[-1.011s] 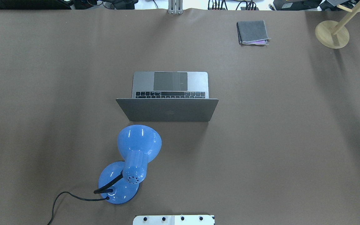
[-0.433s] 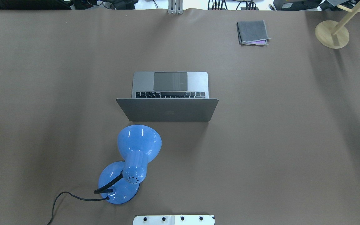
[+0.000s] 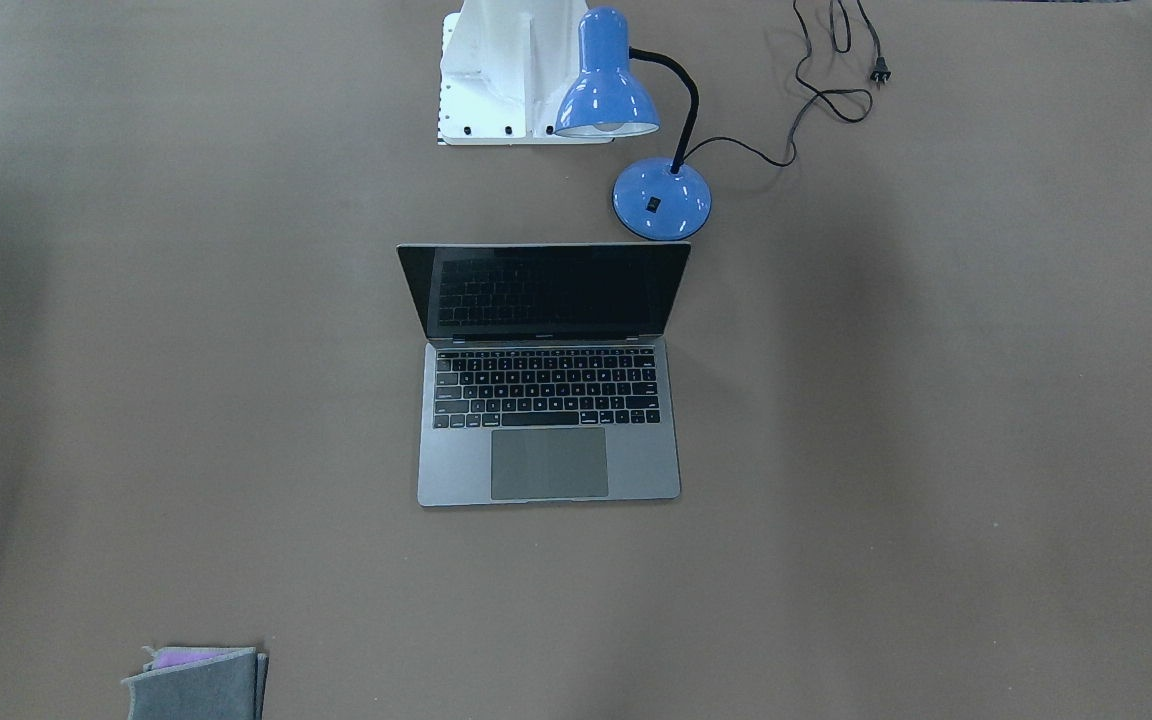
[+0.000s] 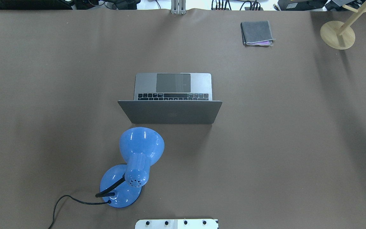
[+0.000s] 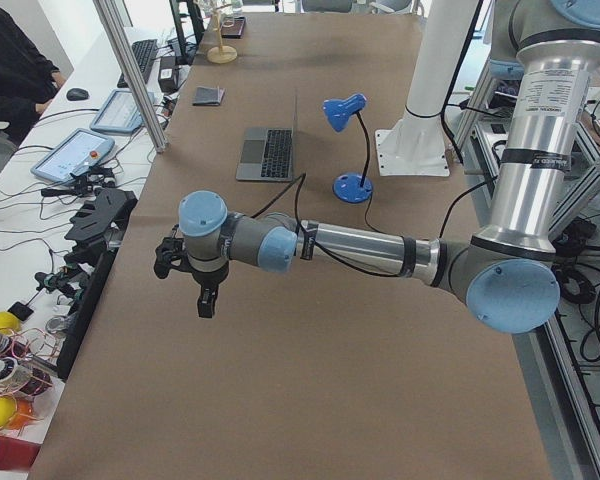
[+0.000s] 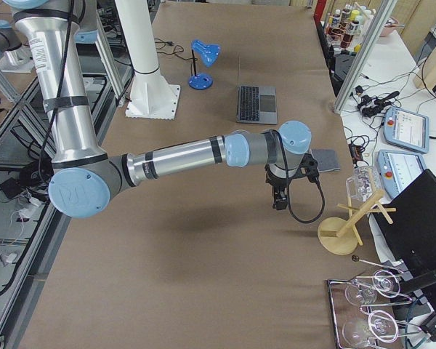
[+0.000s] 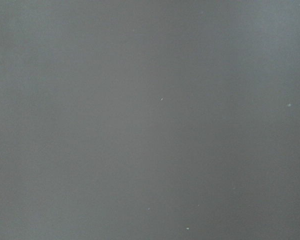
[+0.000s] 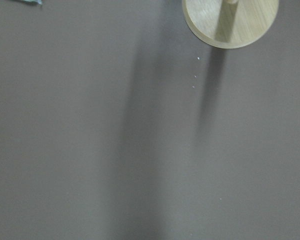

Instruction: Close laptop

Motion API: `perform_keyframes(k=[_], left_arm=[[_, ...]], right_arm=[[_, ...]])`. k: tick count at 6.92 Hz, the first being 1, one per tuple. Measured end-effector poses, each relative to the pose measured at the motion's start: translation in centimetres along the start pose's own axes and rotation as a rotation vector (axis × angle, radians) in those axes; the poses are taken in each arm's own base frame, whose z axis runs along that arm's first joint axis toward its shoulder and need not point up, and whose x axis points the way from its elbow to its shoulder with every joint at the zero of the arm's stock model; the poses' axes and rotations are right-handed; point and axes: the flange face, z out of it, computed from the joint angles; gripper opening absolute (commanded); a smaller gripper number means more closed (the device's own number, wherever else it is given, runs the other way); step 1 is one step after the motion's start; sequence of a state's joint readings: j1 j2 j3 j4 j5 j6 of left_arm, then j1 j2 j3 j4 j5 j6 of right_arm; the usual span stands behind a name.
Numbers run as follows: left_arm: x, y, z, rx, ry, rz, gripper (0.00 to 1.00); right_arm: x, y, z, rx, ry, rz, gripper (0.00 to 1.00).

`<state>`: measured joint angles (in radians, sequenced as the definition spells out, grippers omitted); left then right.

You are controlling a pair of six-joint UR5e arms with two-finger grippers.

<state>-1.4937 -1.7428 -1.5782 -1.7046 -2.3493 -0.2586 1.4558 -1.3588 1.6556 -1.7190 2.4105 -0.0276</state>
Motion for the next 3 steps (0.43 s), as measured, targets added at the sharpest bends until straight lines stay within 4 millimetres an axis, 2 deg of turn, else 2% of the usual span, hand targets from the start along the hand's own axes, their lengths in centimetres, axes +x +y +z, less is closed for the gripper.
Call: perform_keyframes(k=[1,3], left_arm=[[3.9,-0.5,0.3,0.0,0.017,-0.014,0.99],[12.5,0.6,1.7,-0.03,0.066,-0.023,0.99]], right_arm=[[-2.6,-1.7,0.2,-0.001,-0.021,0.008,1.0],[-7.6,-3.1,1.6,-0.033,-0.157,-0.005,1.0]])
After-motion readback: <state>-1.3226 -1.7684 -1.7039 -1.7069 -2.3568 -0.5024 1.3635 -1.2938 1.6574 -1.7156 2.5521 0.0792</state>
